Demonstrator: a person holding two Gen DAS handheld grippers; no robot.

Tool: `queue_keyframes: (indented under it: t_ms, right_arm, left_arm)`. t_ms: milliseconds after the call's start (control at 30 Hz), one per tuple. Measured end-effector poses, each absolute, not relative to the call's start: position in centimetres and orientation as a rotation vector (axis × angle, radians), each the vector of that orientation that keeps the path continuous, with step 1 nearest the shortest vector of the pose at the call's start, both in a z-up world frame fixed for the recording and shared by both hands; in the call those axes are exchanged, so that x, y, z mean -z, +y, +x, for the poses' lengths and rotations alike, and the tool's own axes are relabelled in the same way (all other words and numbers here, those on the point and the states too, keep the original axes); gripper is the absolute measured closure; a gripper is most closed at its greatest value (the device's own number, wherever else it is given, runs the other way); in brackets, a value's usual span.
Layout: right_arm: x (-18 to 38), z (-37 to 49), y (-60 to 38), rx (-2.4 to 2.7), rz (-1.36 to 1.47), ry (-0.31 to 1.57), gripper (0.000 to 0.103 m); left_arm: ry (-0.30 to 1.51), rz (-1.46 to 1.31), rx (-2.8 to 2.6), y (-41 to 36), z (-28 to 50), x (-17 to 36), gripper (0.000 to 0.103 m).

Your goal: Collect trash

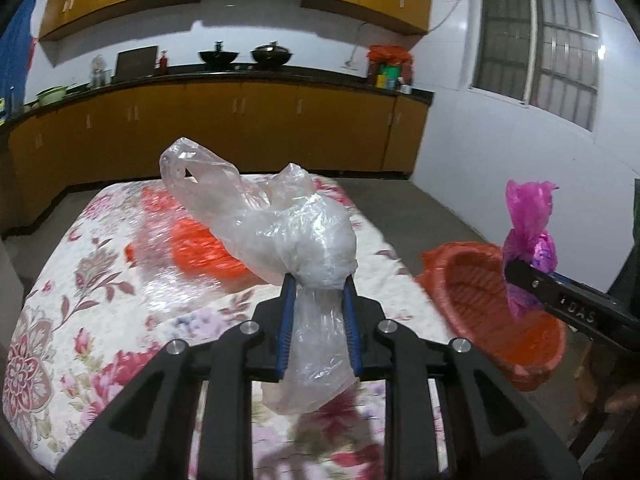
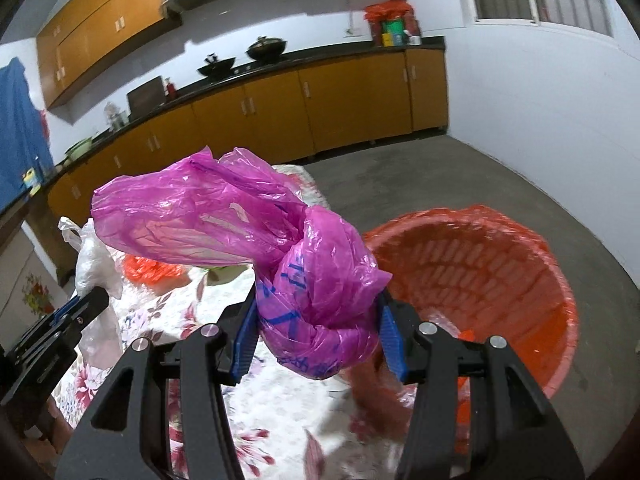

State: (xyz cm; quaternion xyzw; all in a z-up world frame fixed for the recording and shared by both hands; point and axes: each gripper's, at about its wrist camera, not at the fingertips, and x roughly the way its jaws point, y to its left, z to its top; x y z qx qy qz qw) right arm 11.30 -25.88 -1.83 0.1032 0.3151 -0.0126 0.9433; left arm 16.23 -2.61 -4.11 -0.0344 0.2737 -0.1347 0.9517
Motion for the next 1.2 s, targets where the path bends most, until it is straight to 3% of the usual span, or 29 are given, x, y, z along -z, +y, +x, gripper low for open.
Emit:
queue_keyframes:
  t_ms: [1200]
  right_arm:
    - [0.6, 7.6, -35.5, 0.262, 0.346, 0.549, 0.05]
  left_arm:
    - [0.5, 0.006, 0.662, -16.9, 15.9, 2.4, 0.08]
